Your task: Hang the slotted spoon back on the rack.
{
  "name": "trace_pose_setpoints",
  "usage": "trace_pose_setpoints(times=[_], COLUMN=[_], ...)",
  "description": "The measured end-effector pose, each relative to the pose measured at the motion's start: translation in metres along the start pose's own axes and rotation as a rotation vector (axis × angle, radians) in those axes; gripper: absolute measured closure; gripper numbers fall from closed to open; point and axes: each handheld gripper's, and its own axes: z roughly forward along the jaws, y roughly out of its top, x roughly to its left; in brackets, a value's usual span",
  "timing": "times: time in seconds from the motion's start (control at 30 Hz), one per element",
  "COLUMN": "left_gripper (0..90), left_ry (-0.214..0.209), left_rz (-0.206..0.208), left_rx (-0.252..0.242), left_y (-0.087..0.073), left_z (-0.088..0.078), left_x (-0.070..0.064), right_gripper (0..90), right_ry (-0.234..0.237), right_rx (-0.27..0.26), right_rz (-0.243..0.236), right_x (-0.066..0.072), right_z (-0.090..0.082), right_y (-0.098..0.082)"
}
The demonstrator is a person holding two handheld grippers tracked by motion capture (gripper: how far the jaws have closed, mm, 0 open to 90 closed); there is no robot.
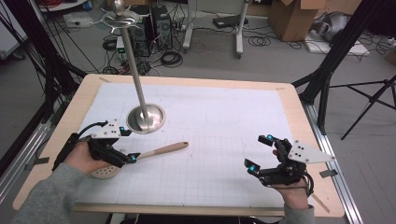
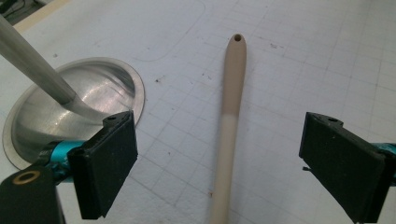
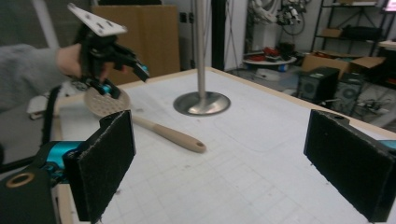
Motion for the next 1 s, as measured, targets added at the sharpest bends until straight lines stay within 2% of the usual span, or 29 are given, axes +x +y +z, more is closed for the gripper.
trace_pose_setpoints(times=[0.1,0.17,0.43,0.63,0.8,1.0], left_gripper=[13.4,17.4,25.5,29.3,34.9,41.2], left_ry=[-0.014,-0.020,-0.055,-0.066,-0.086,-0.083], left_rz=[0.014,0.020,0.006,0.014,0.016,0.033], left_rx=[0.031,0.049,0.110,0.159,0.174,0.213], left_y=[-0.001,-0.003,-0.005,-0.009,-0.011,-0.013], left_z=[0.004,0.007,0.016,0.025,0.029,0.034], left_x=[0.002,0.002,0.004,0.007,0.008,0.008], right_gripper=[7.9,7.8,7.9,7.9,7.8,7.9], right_ry=[0.009,0.006,0.000,-0.001,0.000,0.000], right_rx=[-0.008,-0.007,-0.014,-0.005,-0.008,-0.009], right_rz=[-0.010,-0.008,-0.004,0.003,-0.003,-0.002], right_x=[0.001,0.001,0.000,-0.001,-0.001,-0.001], right_z=[0.000,-0.001,-0.003,-0.002,-0.001,-0.002], right_y=[0.001,0.001,0.001,0.000,0.000,0.001])
